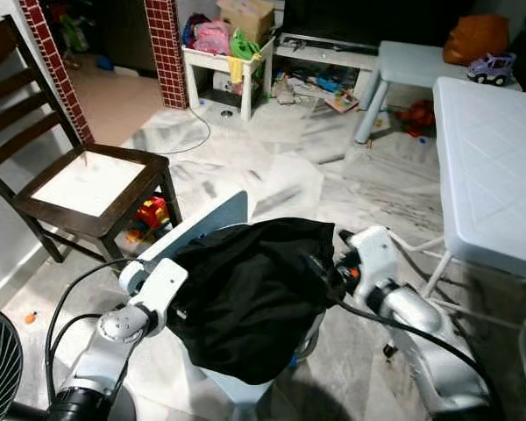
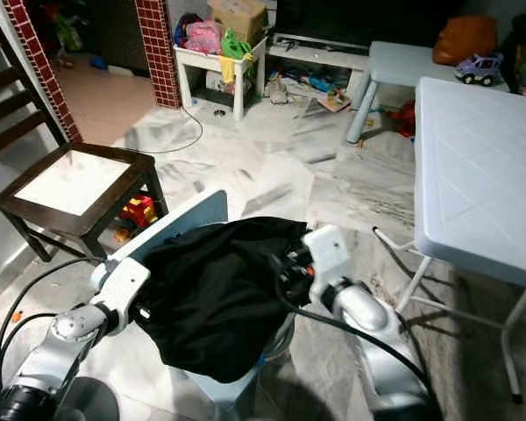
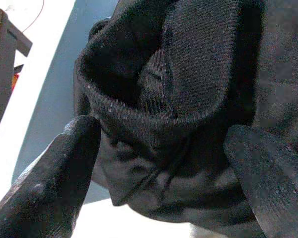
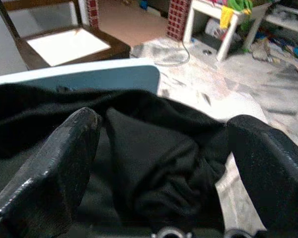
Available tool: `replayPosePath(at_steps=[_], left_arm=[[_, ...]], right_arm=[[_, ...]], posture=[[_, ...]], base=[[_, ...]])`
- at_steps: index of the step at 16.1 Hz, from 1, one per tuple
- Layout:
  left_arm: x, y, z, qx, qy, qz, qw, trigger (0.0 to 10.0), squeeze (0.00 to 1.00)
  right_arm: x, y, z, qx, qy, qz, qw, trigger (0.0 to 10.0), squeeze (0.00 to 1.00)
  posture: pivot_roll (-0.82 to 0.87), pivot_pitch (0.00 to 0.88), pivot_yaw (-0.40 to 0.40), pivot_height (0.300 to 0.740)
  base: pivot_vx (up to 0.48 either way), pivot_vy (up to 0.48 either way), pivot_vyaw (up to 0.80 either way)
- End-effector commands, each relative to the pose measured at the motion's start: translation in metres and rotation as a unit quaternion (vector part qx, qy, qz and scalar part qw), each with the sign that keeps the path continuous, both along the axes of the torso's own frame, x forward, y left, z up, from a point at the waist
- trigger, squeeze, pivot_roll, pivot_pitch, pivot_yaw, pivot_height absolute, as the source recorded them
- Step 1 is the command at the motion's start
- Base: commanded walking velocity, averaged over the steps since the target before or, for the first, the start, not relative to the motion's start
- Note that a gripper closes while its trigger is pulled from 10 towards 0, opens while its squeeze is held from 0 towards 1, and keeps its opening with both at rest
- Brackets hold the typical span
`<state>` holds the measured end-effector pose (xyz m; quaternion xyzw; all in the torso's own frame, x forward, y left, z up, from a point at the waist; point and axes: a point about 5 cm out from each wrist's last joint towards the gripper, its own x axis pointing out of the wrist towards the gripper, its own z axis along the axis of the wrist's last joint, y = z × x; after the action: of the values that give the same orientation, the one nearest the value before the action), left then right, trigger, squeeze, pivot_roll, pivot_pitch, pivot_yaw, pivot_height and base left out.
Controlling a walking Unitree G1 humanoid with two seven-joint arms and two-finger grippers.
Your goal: Hang hanger
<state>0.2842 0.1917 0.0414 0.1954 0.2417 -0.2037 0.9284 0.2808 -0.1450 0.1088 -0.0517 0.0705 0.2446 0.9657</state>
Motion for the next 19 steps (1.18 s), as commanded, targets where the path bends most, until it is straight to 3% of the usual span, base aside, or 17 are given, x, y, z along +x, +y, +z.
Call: replayPosePath(at_steps=[1,2,3,8,12,19], left_arm=[[0.0,-0.003,0.0,0.005,0.002,-0.014,1.0,10.0,0.35],[0.001,-0.005,0.002,0.006,0.001,-0.019,1.0,10.0,0.04],[0.003,-0.006,0.005,0.005,-0.004,-0.02,1.0,10.0,0.0],[0.013,-0.001,0.012,0.023,-0.022,-0.006,0.999,10.0,0.0],[0.022,0.014,0.023,0.06,-0.041,0.005,0.997,10.0,0.0],[0.004,0.01,0.028,0.051,-0.046,0.029,0.997,10.0,0.0]], right_arm=[[-0.003,-0.009,0.004,-0.002,0.002,-0.01,1.0,10.0,0.0],[-0.007,-0.013,0.004,-0.005,0.007,-0.012,1.0,10.0,0.0],[-0.01,-0.018,0.004,-0.01,0.014,-0.014,1.0,10.0,0.0],[-0.017,-0.028,0.005,-0.021,0.027,-0.014,0.999,10.0,0.0],[-0.023,-0.025,0.007,-0.025,0.034,-0.006,0.999,10.0,0.0],[-0.02,-0.023,0.008,-0.023,0.037,-0.003,0.999,10.0,0.0]], posture=[[-0.09,0.119,-0.054,0.74],[-0.09,0.128,-0.063,0.74],[-0.1,0.142,-0.076,0.74],[-0.12,0.15,-0.098,0.74],[-0.13,0.156,-0.102,0.74],[-0.11,0.164,-0.102,0.74]], base=[[0.0,0.0,0.0],[0.0,0.0,0.0],[0.0,0.0,0.0],[0.0,0.0,0.0],[0.0,0.0,0.0],[0.0,0.0,0.0]])
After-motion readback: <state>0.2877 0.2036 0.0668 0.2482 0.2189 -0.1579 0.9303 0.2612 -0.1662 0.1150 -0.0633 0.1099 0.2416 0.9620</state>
